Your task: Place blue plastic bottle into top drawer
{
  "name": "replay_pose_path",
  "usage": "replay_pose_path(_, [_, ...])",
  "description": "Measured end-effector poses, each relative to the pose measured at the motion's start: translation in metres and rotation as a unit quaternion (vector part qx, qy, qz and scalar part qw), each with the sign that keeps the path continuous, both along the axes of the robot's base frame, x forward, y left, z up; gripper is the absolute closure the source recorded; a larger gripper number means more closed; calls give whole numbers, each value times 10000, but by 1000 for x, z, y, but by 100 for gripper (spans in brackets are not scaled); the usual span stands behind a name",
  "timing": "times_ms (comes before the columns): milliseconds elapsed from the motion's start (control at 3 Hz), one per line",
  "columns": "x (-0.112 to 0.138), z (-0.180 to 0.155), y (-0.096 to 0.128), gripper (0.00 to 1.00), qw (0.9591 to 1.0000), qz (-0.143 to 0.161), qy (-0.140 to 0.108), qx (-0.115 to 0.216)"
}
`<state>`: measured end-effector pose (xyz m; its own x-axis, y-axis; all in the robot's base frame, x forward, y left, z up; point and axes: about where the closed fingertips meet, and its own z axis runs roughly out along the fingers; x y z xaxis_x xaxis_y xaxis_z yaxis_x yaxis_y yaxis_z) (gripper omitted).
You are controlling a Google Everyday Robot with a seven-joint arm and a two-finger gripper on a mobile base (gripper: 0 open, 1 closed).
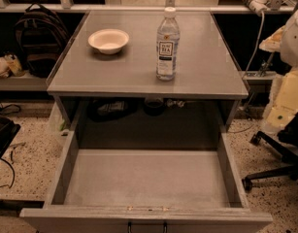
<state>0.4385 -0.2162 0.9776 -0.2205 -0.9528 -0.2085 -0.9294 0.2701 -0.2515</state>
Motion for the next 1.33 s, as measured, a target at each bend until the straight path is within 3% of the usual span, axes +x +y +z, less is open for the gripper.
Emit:
replay_pose_path(333, [3, 1, 1, 0, 10000, -5, -44, 22])
replay_pose_path(667, [28, -5, 5, 0, 9996, -20, -183, 191])
replay_pose_path(1333, [110, -13, 30, 0, 9953, -126, -563, 779])
